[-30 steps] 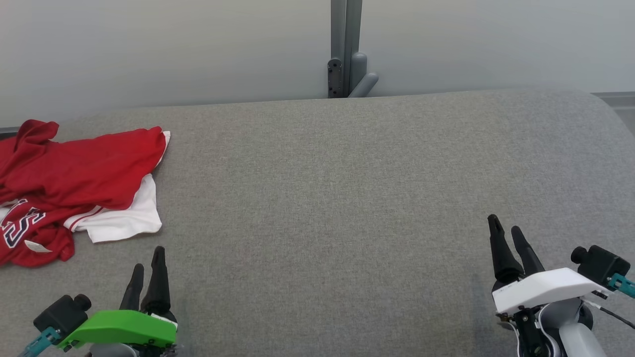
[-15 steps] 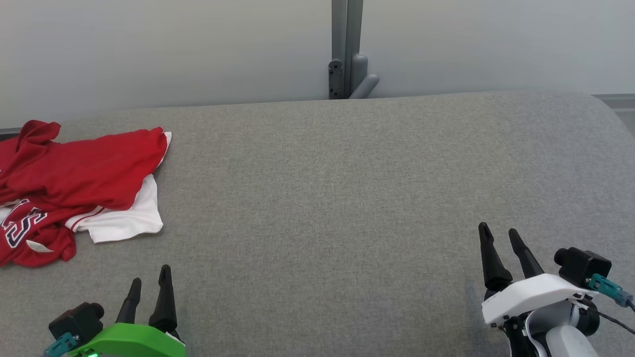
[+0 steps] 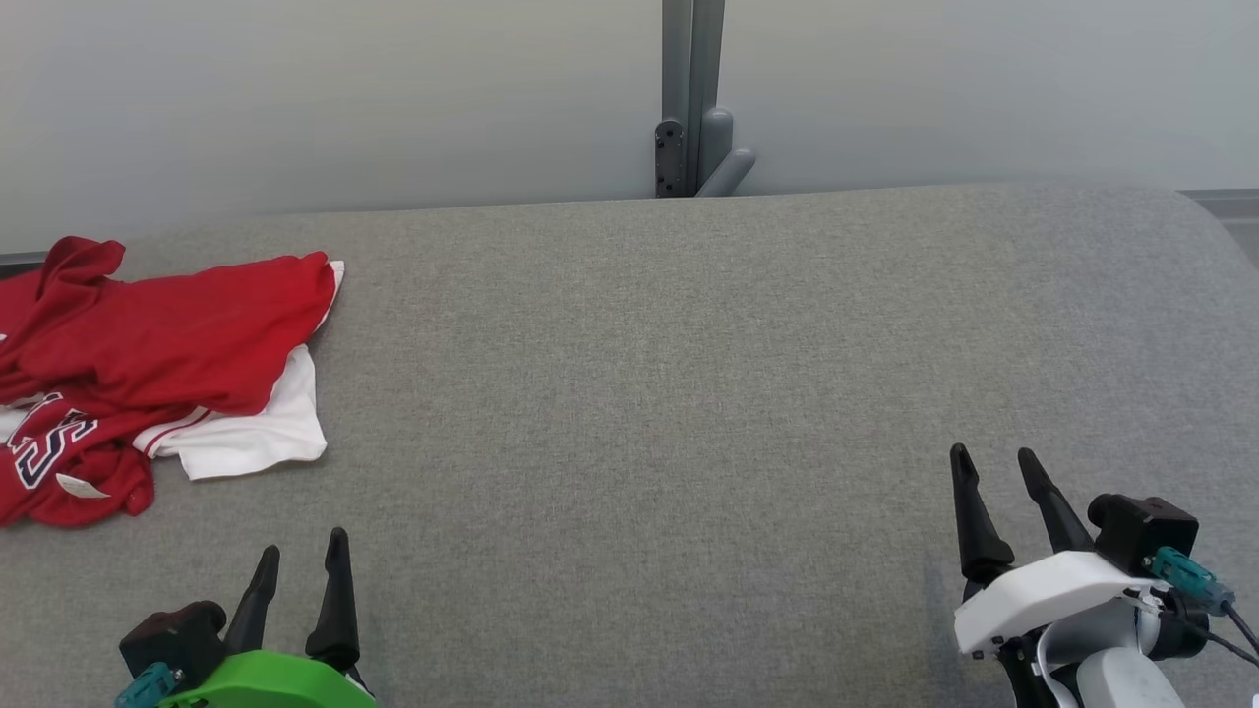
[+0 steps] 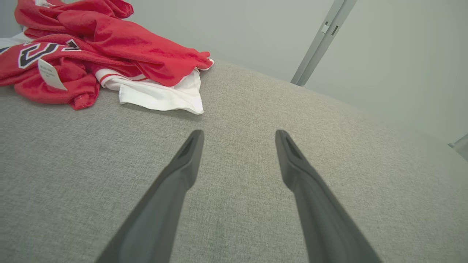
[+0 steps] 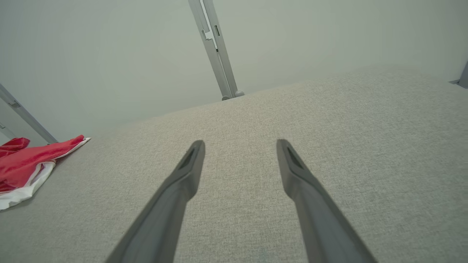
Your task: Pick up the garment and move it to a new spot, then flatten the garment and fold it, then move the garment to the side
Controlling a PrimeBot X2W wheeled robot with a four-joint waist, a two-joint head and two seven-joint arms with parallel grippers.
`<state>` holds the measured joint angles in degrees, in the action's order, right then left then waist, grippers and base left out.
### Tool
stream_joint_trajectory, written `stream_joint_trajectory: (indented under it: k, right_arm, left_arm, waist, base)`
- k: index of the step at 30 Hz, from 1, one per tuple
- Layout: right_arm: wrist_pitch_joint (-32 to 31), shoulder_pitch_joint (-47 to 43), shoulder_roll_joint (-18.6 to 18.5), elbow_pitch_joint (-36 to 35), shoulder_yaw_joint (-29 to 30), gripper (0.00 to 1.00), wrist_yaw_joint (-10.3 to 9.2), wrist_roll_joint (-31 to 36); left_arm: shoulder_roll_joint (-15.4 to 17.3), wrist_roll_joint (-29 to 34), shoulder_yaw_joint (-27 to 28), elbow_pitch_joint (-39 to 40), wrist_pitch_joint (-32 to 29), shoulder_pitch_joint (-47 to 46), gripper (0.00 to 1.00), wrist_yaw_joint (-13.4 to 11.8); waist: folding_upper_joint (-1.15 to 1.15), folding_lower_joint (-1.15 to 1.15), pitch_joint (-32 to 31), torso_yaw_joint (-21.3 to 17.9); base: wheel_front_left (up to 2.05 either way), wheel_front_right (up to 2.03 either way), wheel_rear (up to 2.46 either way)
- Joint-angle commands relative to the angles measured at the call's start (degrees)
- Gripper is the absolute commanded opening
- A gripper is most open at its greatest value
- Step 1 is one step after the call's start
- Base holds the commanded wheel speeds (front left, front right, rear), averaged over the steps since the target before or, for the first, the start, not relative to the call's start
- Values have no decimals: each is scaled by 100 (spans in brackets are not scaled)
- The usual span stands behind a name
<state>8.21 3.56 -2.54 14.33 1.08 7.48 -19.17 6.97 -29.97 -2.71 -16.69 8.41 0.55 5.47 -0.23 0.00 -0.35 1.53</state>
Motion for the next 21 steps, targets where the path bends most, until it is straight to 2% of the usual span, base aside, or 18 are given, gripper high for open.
stream_joint_trajectory:
  k: [1,21]
  right_arm:
    - [76,-20,-40,-62,20,100,1,232]
    - [365,-124,-44,-54,128,100,2,1247]
  left_arm:
    - [68,226,-11,73,61,16,100,7]
    - [124,1409,-36,19,354,126,100,18]
  waist:
    - [13,0,4,2]
    - [17,0,21,47]
  base:
    - [0,0,0]
    - [0,0,0]
